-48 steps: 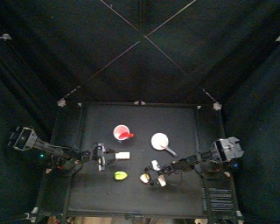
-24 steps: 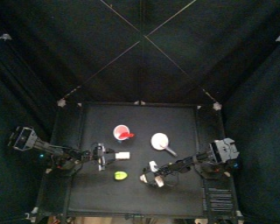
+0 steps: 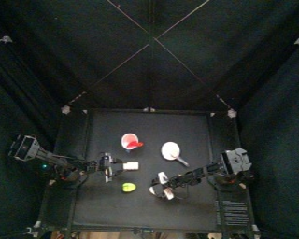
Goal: Grab apple half on table
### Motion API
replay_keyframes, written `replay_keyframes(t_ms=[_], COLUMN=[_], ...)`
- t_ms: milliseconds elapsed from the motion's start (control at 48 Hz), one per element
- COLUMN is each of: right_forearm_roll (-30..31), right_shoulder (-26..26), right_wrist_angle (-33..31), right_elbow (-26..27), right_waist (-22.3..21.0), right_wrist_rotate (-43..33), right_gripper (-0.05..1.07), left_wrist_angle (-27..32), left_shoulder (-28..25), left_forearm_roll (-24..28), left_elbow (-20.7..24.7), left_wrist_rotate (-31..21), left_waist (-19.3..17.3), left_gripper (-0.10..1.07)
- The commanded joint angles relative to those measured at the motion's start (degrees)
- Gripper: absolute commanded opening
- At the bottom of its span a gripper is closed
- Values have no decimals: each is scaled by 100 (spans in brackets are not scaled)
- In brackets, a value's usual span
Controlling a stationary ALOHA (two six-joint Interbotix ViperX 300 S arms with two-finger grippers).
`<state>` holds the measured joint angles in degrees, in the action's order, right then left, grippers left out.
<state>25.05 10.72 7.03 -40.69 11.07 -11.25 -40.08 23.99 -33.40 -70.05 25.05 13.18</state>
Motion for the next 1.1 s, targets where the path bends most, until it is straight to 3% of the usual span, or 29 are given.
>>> replay_keyframes(t_ms=[0,812,1083], right_forearm_roll=[-9,0,-9], right_shoulder=[-79,-79,-79], right_wrist_angle=[-9,-9,-53], right_elbow=[114,114,114], right_waist=[-9,-18,-18], right_wrist_rotate=[0,9,9], right_gripper=[101,100,87], left_wrist_angle=[-26,-26,-26], left_shoulder=[0,0,0], left_forearm_roll=[18,18,18], left_elbow=[79,79,79], left_wrist_rotate=[-9,-9,-9], left_waist=[-9,-9,-9], left_gripper=[80,80,80])
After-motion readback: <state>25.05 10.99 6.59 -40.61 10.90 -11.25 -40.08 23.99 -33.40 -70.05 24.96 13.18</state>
